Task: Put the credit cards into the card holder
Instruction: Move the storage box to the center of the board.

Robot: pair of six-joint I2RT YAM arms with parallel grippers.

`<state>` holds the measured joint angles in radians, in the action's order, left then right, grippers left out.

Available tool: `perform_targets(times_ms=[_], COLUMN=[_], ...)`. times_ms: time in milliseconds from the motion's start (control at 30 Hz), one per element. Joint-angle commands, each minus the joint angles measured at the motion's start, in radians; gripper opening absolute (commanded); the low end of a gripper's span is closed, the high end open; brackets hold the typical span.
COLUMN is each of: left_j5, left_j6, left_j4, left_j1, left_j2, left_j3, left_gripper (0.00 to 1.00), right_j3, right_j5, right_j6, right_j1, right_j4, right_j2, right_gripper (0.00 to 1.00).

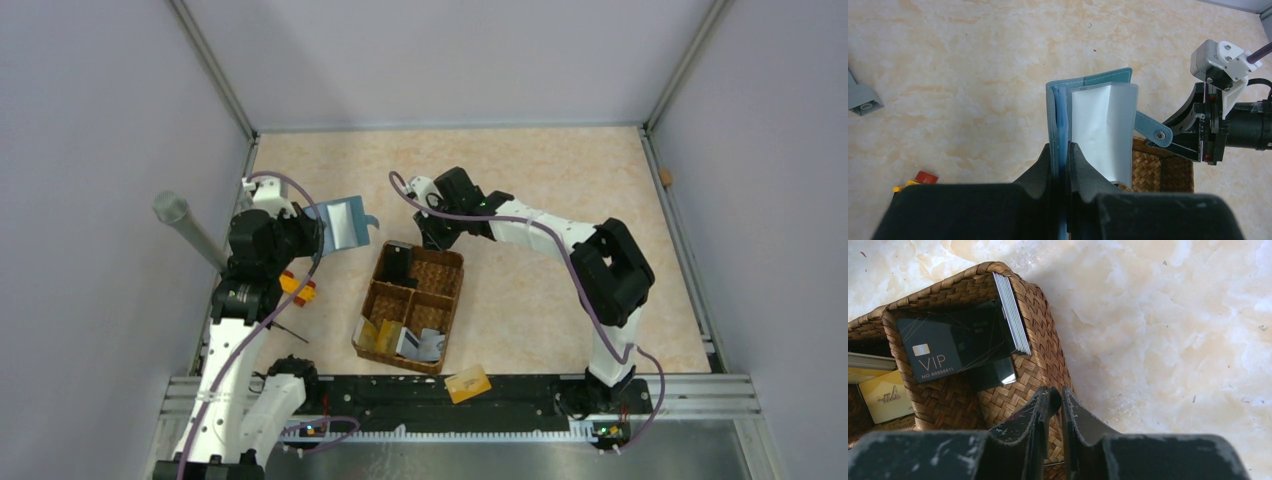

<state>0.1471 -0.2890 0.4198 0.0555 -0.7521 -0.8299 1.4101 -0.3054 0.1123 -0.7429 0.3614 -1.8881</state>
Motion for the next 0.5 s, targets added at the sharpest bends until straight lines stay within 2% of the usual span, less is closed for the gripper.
perform_targets(times_ms=[0,267,333,467], left_j5=[0.018,0.018,0.014,0.005], left_j6=[-0.007,-0.009,-0.011,-0.013], left_j4=[-0.042,-0.042,-0.042,-0.042], left_j1=[-0.008,-0.011,-0.011,-0.013], left_j2=[-0.003,0.001,0.002,0.009], left_j3=[-0.008,-0.008,-0.007,-0.007], left_gripper=[0.0,0.0,0.0,0.0], right_j3=[-0.011,-0.097,-0.132,-0.191], right_j5=[0.001,0.056,0.095,0.223], right_j6=[0.01,-0.014,-0.031,-0.072], right_j1=[0.002,0.002,0.001,0.001], right_j4=[-0.037,-0.083,-0.108,-0.143], right_j2=[0.001,0.061,0.082,0.124], right_gripper=[0.13,0.04,0.0,0.0])
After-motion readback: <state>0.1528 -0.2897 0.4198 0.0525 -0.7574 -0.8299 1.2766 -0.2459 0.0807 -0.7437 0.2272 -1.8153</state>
